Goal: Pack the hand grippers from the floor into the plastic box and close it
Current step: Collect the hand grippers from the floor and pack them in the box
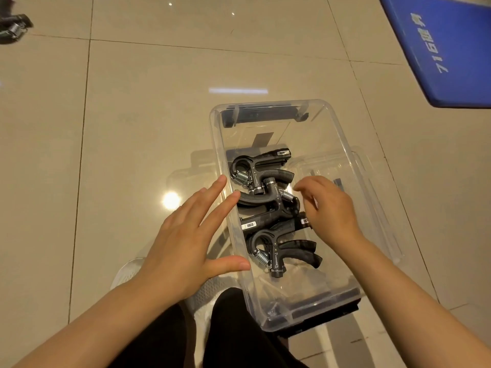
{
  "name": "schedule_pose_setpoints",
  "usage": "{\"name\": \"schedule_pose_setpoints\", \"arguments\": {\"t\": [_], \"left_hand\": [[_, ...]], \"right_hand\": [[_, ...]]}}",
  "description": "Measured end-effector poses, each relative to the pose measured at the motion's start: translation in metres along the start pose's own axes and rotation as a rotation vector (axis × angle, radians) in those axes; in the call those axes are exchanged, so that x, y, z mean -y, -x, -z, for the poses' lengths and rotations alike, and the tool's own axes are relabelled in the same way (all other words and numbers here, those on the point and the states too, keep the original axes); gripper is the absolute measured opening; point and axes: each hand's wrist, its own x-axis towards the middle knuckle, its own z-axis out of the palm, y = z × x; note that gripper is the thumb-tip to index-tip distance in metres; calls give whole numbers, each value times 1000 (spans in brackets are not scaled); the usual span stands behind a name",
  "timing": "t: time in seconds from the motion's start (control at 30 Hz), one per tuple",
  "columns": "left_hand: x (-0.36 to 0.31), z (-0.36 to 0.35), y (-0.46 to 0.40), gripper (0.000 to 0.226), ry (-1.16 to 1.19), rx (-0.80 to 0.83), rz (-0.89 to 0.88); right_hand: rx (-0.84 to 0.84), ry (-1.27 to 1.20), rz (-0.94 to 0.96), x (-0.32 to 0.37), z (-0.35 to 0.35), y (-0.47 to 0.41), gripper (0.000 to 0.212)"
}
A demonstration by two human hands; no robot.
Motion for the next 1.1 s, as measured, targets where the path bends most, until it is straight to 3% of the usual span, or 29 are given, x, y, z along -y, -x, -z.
{"name": "schedule_pose_setpoints", "arguments": {"t": [0.1,0.27,0.37,0.43,0.6,0.8,0.93,1.03,1.1], "left_hand": [[-3,3,1,94,-70,27,8],[-15,43,-1,83,-216,117,-26],[-34,106,5,83,-234,7,-59],[-57,158,15,71,-267,-29,-43],[-112,264,74,51,-531,183,-16],[-151,296,179,32,-518,-152,45],[-108,296,227,17,-544,-336,195],[-57,292,254,15,-559,-187,454],[-29,303,264,17,-606,-139,471]], "right_hand": [[-2,-1,30,7,30,32,22],[-67,7,-217,27,84,68,16],[-209,-3,-157,59,132,73,15],[-223,-41,-88,88,166,72,16],[-41,-161,90,174,236,74,17],[340,-285,341,273,268,109,15],[501,-254,415,328,237,116,25],[602,-35,484,361,206,107,29],[603,-23,519,377,190,95,27]]}}
